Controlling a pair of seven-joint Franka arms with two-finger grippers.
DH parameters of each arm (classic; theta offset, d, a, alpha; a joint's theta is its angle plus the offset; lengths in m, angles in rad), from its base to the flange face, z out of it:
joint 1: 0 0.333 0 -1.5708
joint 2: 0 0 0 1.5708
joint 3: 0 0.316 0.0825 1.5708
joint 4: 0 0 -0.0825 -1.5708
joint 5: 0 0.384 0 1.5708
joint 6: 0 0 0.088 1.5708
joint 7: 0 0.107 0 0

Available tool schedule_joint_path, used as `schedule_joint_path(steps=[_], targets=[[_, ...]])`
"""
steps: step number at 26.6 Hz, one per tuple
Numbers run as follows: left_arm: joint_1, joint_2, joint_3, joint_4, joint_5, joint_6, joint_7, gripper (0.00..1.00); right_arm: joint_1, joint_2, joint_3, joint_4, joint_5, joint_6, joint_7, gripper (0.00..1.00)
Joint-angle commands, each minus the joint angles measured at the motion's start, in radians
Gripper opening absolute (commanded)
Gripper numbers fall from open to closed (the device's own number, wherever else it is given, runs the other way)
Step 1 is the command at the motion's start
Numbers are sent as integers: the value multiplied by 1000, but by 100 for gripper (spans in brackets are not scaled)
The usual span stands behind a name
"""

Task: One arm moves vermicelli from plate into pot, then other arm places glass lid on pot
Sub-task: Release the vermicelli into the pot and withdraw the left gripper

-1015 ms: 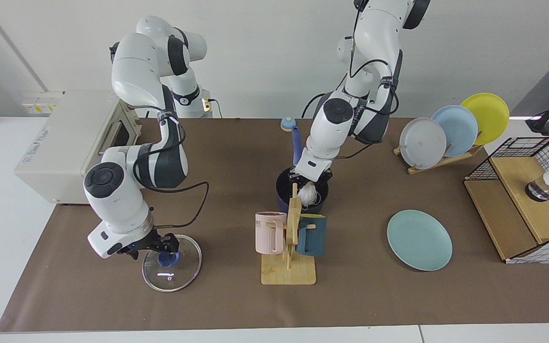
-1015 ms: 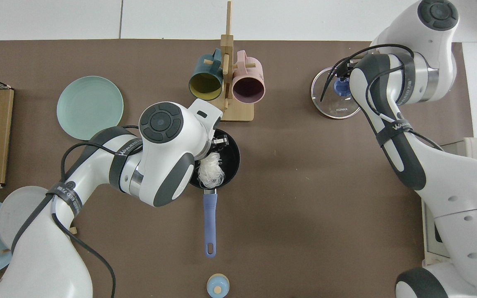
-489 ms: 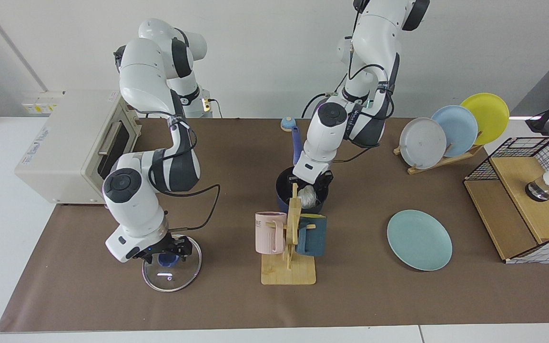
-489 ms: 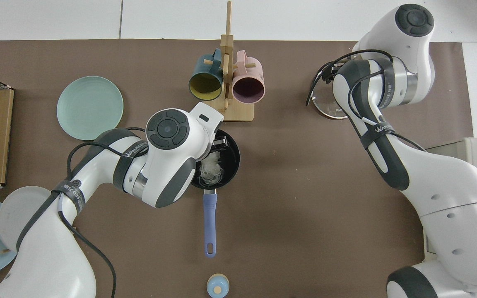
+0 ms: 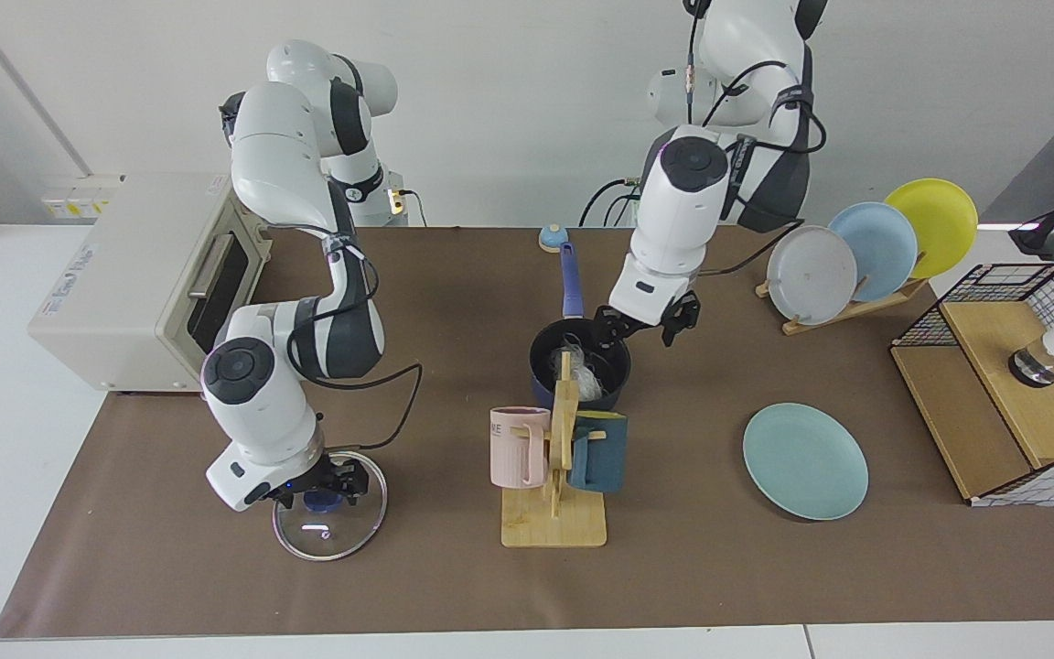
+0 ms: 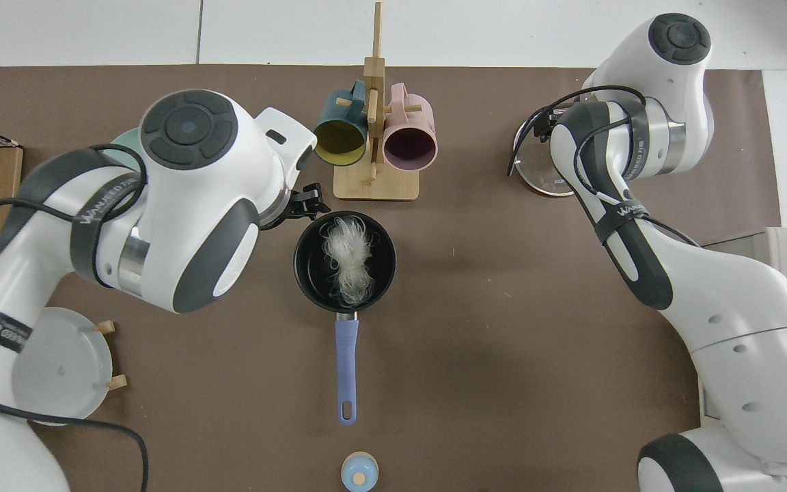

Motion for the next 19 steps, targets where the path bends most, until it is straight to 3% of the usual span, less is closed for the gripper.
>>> schedule_joint_path(steps=[1, 10, 14, 19], targets=[[2, -45, 66, 45, 4, -97, 95, 100, -6, 6, 2, -2, 5, 15, 1, 99], [140, -178, 100, 43, -42, -247, 354, 100, -12, 2, 4, -29, 20, 15, -4, 95], [184, -214, 120, 43, -42, -291, 463, 100, -11, 0, 5, -31, 23, 15, 1, 79], [203, -255, 164, 28, -52, -315, 565, 100, -3, 0, 7, -31, 22, 15, 7, 48]])
